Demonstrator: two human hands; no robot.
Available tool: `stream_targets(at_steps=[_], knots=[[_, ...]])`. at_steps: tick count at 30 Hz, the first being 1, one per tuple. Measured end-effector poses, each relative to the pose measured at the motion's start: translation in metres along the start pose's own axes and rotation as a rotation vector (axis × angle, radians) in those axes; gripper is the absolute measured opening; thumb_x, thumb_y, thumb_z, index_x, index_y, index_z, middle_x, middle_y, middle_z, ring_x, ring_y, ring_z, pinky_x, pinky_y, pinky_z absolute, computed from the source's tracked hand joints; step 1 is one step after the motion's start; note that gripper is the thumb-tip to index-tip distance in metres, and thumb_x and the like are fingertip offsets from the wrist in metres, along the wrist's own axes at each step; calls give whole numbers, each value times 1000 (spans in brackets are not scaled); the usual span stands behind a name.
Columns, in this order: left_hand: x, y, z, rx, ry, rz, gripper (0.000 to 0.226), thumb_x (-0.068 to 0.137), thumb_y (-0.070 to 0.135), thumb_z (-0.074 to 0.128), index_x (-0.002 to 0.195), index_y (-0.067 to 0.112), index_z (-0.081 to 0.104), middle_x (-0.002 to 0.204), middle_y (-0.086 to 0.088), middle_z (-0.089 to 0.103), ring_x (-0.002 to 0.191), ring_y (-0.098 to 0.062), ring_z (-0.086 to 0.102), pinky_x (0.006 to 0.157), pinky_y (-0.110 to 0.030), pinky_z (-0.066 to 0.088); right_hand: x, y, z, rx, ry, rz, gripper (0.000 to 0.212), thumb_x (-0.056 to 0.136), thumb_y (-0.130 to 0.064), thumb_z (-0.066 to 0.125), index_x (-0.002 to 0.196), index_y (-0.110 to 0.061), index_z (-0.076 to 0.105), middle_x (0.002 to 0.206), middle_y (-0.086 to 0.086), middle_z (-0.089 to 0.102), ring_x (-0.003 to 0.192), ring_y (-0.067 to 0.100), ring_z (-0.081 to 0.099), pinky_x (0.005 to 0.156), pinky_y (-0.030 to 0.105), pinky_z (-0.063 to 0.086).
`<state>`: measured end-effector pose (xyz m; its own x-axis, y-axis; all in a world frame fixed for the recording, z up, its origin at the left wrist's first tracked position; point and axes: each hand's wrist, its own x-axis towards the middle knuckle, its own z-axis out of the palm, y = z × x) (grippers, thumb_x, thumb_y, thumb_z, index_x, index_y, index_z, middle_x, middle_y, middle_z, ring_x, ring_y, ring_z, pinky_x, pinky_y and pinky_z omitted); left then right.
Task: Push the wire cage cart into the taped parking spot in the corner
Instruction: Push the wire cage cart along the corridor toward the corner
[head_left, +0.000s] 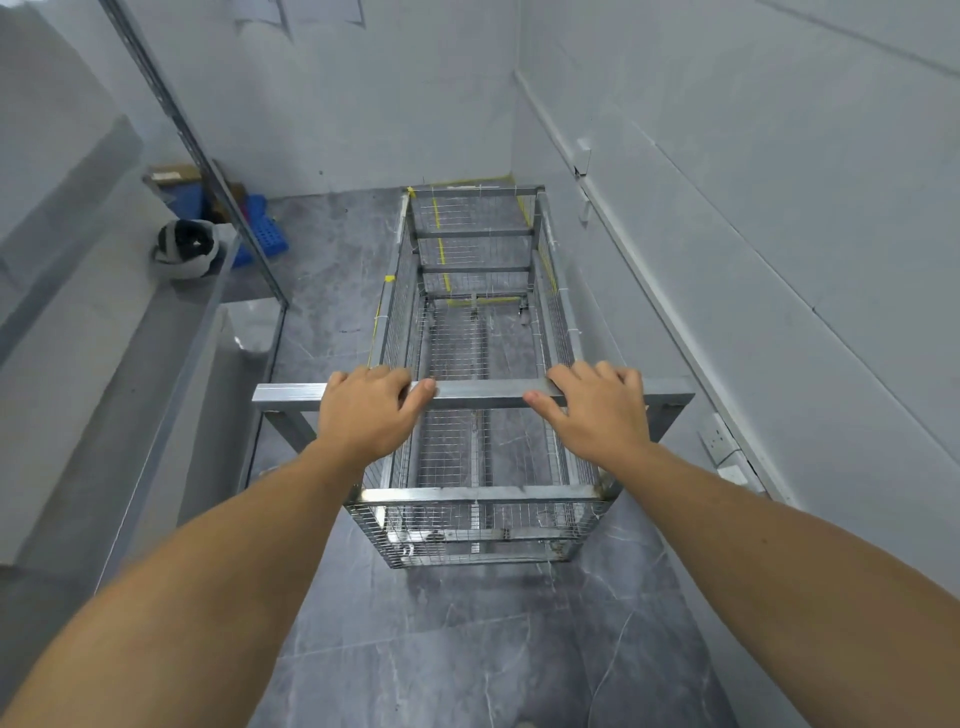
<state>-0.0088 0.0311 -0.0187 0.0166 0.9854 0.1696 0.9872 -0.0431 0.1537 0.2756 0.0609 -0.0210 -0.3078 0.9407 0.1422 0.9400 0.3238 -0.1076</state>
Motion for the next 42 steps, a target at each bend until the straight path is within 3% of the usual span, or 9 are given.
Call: stream_targets(at_steps=[11, 28, 36, 42], knots=[[40, -8, 10, 1, -20, 25, 61, 91, 71, 16, 76, 24, 52, 81, 7, 58, 82, -19, 53, 81, -38, 29, 39, 13, 5, -2, 11, -17, 56, 92, -73, 16, 102, -33, 54, 98, -10, 60, 96, 18, 50, 85, 41, 26], [150, -24, 22, 20, -65, 105, 62, 86, 77, 14, 77, 24, 46, 78, 6, 51, 77, -19, 46, 81, -40, 34, 149, 42, 14, 49, 3, 12, 61, 84, -81, 16, 97, -35, 54, 89, -14, 52, 91, 15, 46, 79, 38, 20], [210, -24, 31, -8, -43, 55, 61, 86, 78, 20, 71, 25, 47, 72, 5, 55, 73, -20, 51, 82, -42, 37, 208, 60, 24, 52, 42, 38, 61, 83, -82, 18, 89, -34, 54, 85, -12, 55, 86, 16, 46, 81, 39, 24], [254, -23, 43, -14, 23, -30, 59, 89, 74, 24, 64, 24, 43, 68, 4, 54, 74, -21, 50, 82, -43, 37, 255, 69, 35, 68, 95, 38, 46, 87, -78, 29, 80, -35, 44, 79, -13, 51, 81, 15, 44, 80, 39, 24]])
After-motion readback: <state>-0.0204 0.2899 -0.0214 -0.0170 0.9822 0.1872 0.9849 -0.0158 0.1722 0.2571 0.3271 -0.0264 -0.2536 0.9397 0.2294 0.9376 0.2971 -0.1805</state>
